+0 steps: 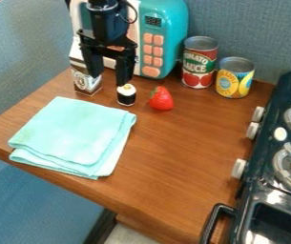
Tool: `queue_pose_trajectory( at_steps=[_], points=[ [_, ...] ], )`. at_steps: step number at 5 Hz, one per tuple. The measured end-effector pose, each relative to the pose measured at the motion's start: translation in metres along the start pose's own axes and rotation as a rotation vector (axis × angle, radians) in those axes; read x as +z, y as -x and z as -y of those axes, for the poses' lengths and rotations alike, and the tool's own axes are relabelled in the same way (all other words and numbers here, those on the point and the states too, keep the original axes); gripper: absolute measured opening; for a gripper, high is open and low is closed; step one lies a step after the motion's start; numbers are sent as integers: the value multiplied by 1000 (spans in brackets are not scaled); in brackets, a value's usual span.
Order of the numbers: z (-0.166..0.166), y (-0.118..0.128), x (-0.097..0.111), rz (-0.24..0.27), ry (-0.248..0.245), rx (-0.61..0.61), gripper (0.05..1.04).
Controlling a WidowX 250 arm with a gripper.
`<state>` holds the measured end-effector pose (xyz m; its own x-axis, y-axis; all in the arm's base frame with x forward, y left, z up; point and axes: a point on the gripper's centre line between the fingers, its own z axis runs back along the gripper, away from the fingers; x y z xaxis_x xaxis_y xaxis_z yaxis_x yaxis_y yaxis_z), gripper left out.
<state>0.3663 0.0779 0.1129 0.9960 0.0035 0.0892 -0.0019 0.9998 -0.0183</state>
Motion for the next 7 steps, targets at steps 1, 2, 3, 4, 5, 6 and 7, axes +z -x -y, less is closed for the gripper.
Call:
queue_pose_trajectory(
  at_steps=[1,2,3,4,5,6,7],
  points=[
    [0,4,-15,-45,10,0,999],
    [3,-3,-16,-51,-7,-71,999],
    [18,-22,-19,-64,36,-179,999],
    [22,-35,-26,-104,5,-267,999],
    [34,-44,-35,-131,-57,-363,999],
    [36,-50,-36,-116,-94,-392,1000],
    [41,-57,-45,-114,-63,-406,1000]
  ],
)
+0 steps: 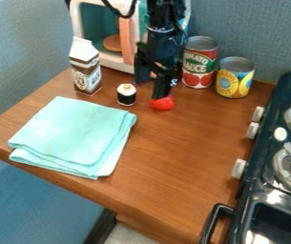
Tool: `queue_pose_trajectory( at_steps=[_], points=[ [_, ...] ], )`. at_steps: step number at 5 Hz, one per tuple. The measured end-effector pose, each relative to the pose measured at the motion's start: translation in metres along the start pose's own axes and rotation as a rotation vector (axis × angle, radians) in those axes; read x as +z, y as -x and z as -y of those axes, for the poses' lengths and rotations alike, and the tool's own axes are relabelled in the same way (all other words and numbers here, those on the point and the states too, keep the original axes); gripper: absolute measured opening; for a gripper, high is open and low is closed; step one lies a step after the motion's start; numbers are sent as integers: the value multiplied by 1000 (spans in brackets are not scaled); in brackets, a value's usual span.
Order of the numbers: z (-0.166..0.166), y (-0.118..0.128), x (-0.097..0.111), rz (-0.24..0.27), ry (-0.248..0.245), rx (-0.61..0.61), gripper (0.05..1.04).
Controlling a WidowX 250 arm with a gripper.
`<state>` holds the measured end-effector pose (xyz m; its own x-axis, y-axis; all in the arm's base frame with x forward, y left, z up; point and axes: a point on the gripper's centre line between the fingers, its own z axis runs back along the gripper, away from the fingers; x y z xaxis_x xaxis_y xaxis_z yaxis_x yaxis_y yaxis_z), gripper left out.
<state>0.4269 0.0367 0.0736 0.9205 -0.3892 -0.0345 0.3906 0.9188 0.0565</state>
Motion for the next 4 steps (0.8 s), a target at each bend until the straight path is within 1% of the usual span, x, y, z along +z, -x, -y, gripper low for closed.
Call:
queue_pose_trajectory(
  at_steps=[1,2,3,4],
  points=[
    [-4,-9,3,20,-8,1,999],
    [-6,-16,4,33,2,1,999],
    [-9,-20,-1,9,1,-5,1000],
    [-11,-23,-13,-23,7,3,999]
  ],
)
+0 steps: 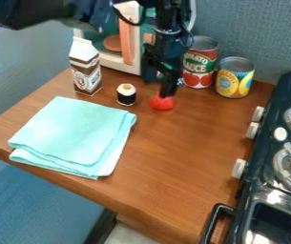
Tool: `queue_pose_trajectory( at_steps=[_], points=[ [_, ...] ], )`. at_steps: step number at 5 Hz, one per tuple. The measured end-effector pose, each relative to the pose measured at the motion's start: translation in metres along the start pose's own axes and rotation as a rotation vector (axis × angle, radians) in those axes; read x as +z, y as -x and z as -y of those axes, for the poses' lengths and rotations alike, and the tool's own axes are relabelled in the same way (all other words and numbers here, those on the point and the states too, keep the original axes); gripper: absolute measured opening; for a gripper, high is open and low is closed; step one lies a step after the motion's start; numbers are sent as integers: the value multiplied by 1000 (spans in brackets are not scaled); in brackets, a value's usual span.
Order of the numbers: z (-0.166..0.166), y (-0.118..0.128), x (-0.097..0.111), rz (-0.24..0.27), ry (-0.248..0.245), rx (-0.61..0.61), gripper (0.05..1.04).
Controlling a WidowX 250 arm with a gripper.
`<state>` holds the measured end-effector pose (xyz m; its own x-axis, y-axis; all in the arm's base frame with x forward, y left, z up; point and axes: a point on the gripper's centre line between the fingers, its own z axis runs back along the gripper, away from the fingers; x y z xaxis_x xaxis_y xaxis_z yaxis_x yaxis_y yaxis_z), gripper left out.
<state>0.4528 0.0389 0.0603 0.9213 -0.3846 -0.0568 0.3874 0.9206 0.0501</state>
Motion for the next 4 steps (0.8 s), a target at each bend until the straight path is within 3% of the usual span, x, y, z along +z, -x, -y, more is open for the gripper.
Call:
queue_pose_trajectory(
  at_steps=[2,4],
  points=[
    [-1,-3,-19,-45,20,8,999],
    [-4,-9,-31,-58,21,16,1000]
  ],
)
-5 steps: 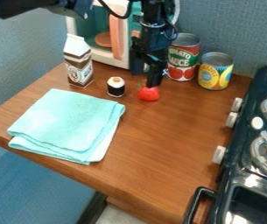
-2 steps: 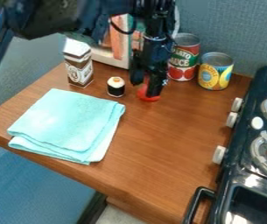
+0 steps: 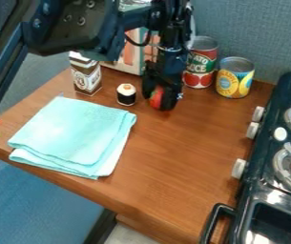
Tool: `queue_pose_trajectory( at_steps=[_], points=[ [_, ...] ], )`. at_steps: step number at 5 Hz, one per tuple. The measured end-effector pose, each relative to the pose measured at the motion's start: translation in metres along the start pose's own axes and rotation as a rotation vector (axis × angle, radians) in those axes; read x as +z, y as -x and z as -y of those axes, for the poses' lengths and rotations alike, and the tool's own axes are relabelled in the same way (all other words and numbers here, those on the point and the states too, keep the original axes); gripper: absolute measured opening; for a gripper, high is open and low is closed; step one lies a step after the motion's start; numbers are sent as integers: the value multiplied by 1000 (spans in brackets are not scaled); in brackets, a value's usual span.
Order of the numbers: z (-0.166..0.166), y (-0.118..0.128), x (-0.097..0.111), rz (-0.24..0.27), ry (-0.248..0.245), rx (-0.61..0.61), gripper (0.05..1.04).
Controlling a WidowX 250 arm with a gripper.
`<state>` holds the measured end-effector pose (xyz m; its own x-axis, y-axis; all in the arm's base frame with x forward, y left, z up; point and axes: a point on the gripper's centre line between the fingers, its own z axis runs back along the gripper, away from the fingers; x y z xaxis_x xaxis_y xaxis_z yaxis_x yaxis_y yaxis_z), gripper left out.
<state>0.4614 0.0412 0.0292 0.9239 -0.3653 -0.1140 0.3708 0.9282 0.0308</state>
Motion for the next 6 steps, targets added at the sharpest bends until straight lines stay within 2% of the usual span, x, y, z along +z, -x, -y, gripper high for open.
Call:
queue_pose_trajectory(
  at_steps=[1,2,3,4,5,6],
  points=[
    [3,-2,-6,29,12,18,922],
    [11,3,-4,104,54,26,823],
    [12,13,10,169,91,41,823],
    [15,15,28,202,100,53,823],
    [28,13,28,173,98,52,823],
    [55,8,28,137,85,9,823]
  ],
)
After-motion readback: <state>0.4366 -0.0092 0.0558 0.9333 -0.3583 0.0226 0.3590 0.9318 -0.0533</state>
